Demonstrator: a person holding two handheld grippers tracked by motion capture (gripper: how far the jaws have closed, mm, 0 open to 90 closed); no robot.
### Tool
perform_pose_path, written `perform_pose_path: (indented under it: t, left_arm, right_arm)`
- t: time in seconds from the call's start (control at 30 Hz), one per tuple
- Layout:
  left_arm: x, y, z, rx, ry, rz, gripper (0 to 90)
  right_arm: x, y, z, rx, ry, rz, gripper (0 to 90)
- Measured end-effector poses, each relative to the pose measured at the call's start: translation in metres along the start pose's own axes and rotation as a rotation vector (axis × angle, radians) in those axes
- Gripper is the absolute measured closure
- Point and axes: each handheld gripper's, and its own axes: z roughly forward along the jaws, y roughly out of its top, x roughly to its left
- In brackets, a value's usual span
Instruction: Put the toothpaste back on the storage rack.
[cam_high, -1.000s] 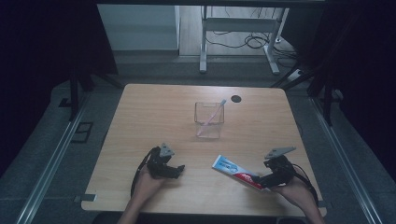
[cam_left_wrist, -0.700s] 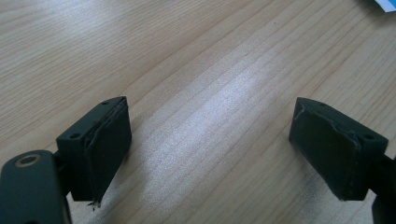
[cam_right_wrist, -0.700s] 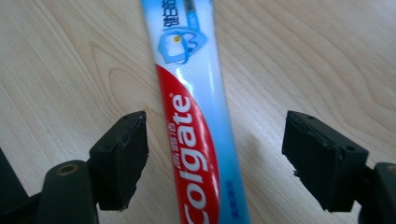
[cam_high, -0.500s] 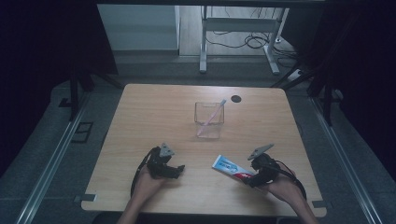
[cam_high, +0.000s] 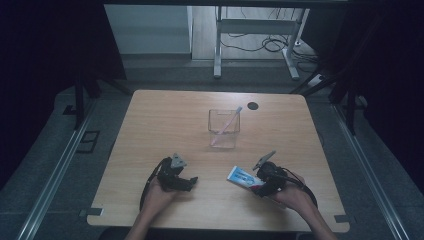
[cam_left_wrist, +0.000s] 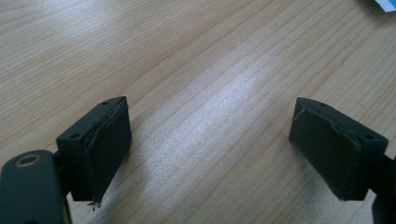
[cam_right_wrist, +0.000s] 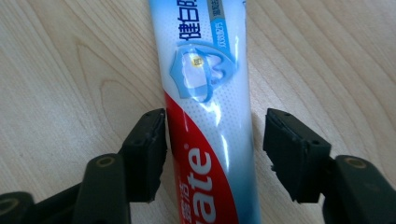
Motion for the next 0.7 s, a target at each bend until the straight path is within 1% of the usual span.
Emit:
perform_pose_path:
  t: [0.2,0.33,0.4,0.43,0.5,0.63,0.7]
  left_arm:
    - [0.0000,0.0000,0.0000,0.000,0.000,0.000,13.0]
    - [0.0000,0.0000,0.0000,0.000,0.000,0.000,13.0]
    - [0.0000,0.0000,0.0000,0.000,0.000,0.000,13.0]
    - [0.0000,0.0000,0.0000,0.000,0.000,0.000,13.0]
    - [0.0000,0.0000,0.0000,0.000,0.000,0.000,13.0]
    - [0.0001,0.0000,0.0000,0.000,0.000,0.001,13.0]
    - [0.0001,0.0000,0.0000,0.000,0.000,0.001,13.0]
  right_arm:
    - [0.0015,0.0070,0.0072,0.035,0.016,-0.005,45.4]
    - [0.0032,0.0095,0.0086,0.053,0.002,-0.029,48.9]
    - [0.0035,0.0094,0.0080,0.053,-0.001,-0.032,53.1]
    - [0.0033,0.0092,0.0062,0.048,-0.003,-0.034,59.1]
    - [0.0025,0.0088,0.0034,0.038,0.000,-0.024,64.3]
    - [0.0013,0.0076,0.0006,0.026,0.006,-0.007,69.0]
    - [0.0014,0.0068,-0.0004,0.017,0.001,-0.004,70.3]
